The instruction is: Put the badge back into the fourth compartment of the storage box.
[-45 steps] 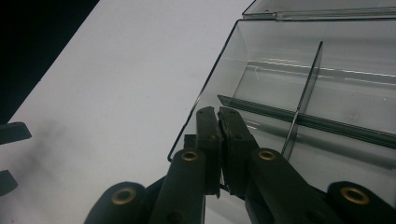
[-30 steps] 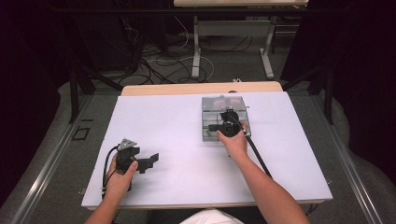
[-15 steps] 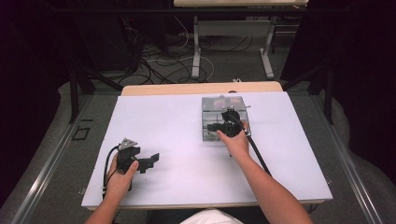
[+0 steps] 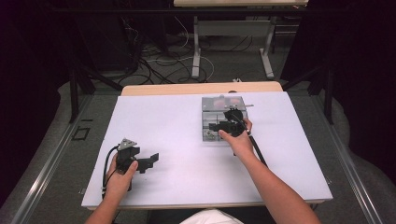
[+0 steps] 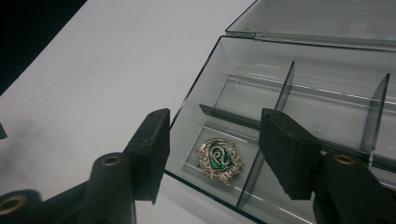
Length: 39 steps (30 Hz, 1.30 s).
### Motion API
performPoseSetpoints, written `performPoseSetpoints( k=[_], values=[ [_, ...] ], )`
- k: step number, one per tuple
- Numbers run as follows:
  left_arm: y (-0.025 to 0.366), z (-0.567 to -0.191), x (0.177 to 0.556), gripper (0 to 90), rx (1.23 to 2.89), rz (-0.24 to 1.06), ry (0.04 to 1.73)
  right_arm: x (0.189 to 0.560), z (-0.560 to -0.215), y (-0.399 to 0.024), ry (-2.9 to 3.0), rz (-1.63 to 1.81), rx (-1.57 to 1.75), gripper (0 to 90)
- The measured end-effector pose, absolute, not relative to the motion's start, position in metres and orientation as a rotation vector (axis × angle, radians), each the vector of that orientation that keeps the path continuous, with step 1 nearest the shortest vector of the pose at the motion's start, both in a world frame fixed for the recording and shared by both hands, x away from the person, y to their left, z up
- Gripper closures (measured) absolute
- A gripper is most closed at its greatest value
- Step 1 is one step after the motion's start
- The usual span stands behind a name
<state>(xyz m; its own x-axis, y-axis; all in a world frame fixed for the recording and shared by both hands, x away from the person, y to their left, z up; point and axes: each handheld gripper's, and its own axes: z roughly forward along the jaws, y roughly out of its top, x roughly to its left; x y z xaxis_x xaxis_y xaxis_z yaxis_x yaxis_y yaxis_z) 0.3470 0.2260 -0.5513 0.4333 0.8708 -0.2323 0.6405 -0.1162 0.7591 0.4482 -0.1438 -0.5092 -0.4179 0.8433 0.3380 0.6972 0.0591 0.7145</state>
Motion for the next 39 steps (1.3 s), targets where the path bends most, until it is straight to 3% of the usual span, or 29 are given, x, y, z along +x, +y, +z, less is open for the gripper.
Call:
performPoseSetpoints(
  k=[19,39],
  values=[
    [0.226,-0.551,0.347,7.8,1.843,0.345,1.285,0.434,-0.497,-0.158,2.182,1.222,1.526,17.0],
    [0.226,-0.550,0.347,7.8,1.841,0.346,1.286,0.412,-0.491,-0.186,2.173,1.160,1.451,3.3]
  ],
)
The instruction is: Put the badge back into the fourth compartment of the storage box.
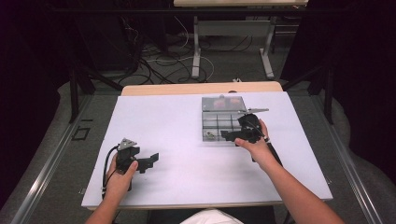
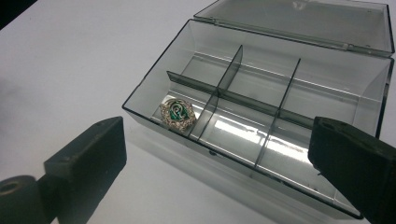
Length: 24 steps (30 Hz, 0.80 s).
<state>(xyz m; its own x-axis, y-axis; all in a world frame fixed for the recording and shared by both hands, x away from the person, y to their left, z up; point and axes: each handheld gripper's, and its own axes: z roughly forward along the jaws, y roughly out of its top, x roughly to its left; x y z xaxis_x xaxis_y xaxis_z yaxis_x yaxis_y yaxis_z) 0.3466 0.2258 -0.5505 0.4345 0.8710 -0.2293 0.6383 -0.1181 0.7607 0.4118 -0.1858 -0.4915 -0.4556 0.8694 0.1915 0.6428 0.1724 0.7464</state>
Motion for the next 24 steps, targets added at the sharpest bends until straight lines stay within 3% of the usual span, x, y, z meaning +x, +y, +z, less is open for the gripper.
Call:
performPoseSetpoints(
  k=[24],
  values=[
    [0.225,-0.550,0.346,7.8,1.835,0.347,1.293,0.376,-0.498,-0.244,2.122,1.121,1.482,0.0]
  ],
)
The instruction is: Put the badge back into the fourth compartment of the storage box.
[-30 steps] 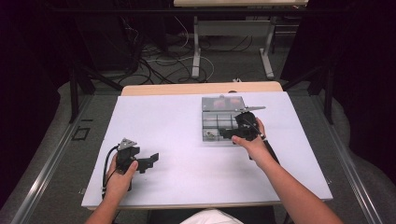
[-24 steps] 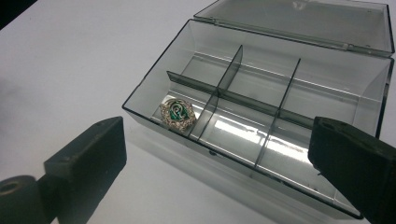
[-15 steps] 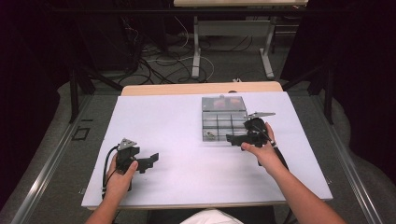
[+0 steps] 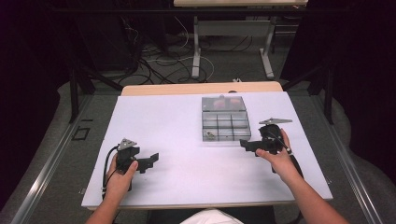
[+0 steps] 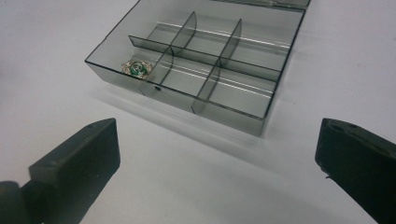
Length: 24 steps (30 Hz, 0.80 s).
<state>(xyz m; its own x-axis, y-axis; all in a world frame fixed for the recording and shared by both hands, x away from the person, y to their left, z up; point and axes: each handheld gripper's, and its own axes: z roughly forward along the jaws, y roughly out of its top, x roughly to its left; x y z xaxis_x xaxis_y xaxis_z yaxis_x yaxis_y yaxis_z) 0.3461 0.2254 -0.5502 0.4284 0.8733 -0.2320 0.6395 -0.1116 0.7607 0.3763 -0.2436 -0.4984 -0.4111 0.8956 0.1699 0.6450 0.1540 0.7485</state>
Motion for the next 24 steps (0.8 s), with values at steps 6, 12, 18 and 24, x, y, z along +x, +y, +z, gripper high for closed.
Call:
performPoseSetpoints(
  k=[6,12,18,24],
  values=[
    [0.226,-0.550,0.346,7.8,1.840,0.352,1.288,0.368,-0.502,-0.260,2.105,1.101,1.500,0.0],
    [0.226,-0.550,0.347,7.8,1.838,0.354,1.290,0.362,-0.508,-0.275,2.089,1.087,1.529,0.0],
    [0.226,-0.550,0.346,7.8,1.835,0.354,1.293,0.357,-0.515,-0.291,2.073,1.076,1.564,0.0],
    [0.227,-0.550,0.346,7.8,1.836,0.358,1.295,0.353,-0.524,-0.304,2.060,1.041,1.589,0.0]
  ],
)
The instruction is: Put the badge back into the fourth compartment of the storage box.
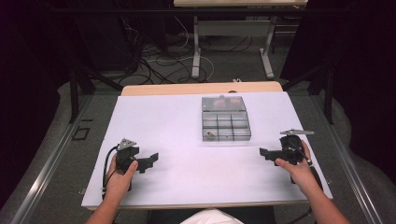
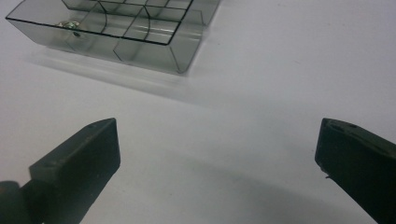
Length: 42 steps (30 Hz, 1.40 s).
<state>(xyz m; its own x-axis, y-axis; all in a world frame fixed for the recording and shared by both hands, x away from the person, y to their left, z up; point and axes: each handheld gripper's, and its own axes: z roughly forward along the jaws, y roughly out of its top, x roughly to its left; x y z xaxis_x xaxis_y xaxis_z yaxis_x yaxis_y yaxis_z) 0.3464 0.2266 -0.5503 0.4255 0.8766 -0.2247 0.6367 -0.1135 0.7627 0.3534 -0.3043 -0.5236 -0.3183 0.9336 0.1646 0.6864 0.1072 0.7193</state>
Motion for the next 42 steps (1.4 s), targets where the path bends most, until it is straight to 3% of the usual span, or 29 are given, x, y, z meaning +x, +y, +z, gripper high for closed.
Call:
performPoseSetpoints(
  k=[42],
  values=[
    [0.228,-0.550,0.347,7.9,1.835,0.358,1.290,0.351,-0.557,-0.345,1.924,0.994,1.690,0.9]
  ],
)
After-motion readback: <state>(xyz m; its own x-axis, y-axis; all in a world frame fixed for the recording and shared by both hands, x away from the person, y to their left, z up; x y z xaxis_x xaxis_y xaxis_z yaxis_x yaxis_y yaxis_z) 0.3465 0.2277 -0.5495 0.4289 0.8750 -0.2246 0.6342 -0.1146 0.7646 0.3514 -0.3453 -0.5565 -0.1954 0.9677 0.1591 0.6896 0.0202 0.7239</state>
